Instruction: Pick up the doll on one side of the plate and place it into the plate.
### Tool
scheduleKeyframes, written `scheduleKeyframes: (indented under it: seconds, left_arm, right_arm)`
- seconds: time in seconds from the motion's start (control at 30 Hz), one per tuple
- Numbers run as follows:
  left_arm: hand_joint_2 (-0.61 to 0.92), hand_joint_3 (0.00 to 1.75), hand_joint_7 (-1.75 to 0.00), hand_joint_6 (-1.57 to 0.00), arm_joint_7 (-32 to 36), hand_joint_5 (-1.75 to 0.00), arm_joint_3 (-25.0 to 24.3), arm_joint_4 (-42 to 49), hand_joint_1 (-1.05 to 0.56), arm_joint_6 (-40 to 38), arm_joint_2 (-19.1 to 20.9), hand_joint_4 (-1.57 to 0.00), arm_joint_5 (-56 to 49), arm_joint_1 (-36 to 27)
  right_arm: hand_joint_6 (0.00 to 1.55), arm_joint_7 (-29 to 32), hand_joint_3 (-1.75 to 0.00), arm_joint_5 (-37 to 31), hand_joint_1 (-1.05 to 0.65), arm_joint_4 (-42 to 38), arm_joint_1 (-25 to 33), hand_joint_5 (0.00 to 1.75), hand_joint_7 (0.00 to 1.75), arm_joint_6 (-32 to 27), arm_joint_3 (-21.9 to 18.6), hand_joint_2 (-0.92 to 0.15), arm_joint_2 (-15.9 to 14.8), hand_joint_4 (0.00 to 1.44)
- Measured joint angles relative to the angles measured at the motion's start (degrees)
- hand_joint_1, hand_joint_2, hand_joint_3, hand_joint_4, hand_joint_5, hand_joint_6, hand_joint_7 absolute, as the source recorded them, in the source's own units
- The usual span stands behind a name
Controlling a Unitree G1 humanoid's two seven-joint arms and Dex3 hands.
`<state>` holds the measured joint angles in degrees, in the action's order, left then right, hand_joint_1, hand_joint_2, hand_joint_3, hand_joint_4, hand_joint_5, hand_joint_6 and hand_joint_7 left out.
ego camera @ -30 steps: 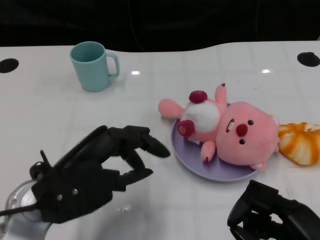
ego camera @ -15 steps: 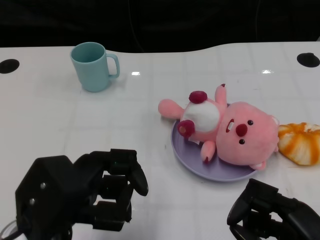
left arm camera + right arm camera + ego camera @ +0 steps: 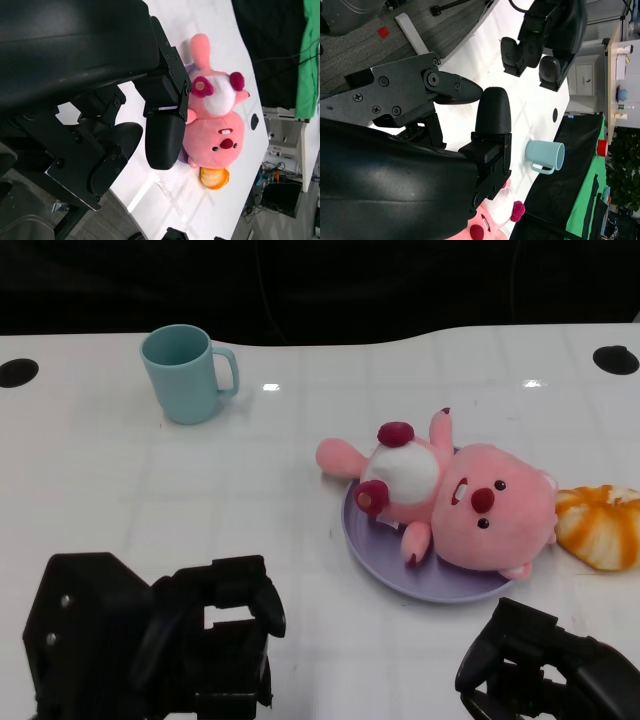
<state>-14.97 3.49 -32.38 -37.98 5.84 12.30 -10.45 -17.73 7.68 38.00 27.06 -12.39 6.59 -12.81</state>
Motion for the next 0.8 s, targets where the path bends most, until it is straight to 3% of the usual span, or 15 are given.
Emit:
scheduleKeyframes:
  seconds: [0.8]
  left_arm:
    - [0.36,1.53,-1.71,-0.79,-1.8,-1.75,-2.2,5.2,-0.1,1.8,2.4,-0.91,8.5,1.4]
  right_arm:
    - [0.41,-0.3,-0.64,0.0,-0.21,-1.3,-0.8,1.75,1.67,1.0,-0.9,-0.87,-0.5,0.64]
